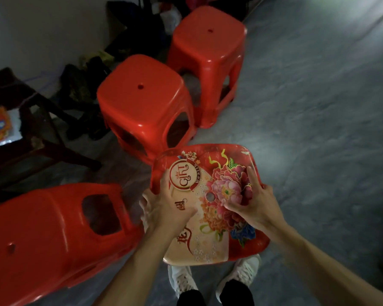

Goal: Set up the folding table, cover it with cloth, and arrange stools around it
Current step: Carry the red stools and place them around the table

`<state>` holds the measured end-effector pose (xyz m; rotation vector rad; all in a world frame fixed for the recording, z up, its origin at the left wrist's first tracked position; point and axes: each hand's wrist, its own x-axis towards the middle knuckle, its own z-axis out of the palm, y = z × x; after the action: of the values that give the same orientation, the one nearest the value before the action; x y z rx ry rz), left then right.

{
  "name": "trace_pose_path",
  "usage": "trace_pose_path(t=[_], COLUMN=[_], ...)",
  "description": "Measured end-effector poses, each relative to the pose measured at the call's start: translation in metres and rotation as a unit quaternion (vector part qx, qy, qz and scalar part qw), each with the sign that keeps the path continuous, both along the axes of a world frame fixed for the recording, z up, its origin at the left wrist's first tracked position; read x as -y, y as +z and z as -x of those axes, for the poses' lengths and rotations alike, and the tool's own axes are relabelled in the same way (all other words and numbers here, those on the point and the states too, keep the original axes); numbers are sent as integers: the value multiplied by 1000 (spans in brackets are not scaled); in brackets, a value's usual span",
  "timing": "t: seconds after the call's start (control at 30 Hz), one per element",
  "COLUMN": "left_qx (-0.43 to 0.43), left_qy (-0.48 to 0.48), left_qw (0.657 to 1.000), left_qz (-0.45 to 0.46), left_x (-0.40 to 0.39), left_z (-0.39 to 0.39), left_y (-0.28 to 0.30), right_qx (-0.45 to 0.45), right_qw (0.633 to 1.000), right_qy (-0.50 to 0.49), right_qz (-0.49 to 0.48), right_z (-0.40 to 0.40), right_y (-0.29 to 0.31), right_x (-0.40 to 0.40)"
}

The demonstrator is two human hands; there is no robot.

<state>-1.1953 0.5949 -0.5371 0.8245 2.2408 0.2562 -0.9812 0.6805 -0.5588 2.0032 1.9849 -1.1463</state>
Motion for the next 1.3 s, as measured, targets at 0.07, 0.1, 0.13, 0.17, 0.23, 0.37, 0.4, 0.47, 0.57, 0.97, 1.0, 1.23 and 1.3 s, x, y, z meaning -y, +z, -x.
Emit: trace_pose_path(t=[0.07, 0.1, 0.13, 0.17, 0.23, 0.37, 0.4, 0.47, 0.57, 0.97, 1.0, 1.23, 1.3], left_qx=[-4, -7, -11, -12, -13, -8, -7, -7, -18, -17, -10, 30, 31], left_qy=[-24, -35, -48, -61, -84, -131, -140, -163, -206, -423, -439, -529, -549], left_qw=[1000, 999, 998, 998, 996, 990, 989, 985, 976, 902, 894, 844, 830], left_qz=[-11, -19, -26, -30, -37, -53, -54, -57, -64, -85, -86, -89, -93], left_x=[-22, -32, -43, -54, -72, -108, -114, -126, -151, -274, -286, -343, -354], left_z=[-20, -32, -43, -55, -83, -144, -160, -193, -243, -406, -419, -508, -533], left_y=[26, 39, 52, 64, 89, 136, 147, 168, 193, 214, 212, 210, 210], right_qx=[-3, -5, -5, -7, -7, -8, -9, -13, -20, 19, 21, 17, 13], right_qw=[1000, 1000, 999, 999, 997, 991, 989, 984, 972, 905, 898, 849, 837], right_qy=[-19, -27, -35, -46, -70, -126, -142, -171, -225, -419, -435, -526, -545], right_qz=[-8, -13, -21, -27, -36, -51, -52, -56, -65, -67, -62, -43, -48], right_z=[-27, -40, -54, -68, -99, -165, -180, -211, -258, -398, -407, -470, -488], right_y=[28, 41, 55, 69, 97, 146, 155, 172, 192, 234, 234, 237, 236], right_x=[-11, -17, -23, -29, -38, -51, -51, -50, -52, -81, -85, -98, -103])
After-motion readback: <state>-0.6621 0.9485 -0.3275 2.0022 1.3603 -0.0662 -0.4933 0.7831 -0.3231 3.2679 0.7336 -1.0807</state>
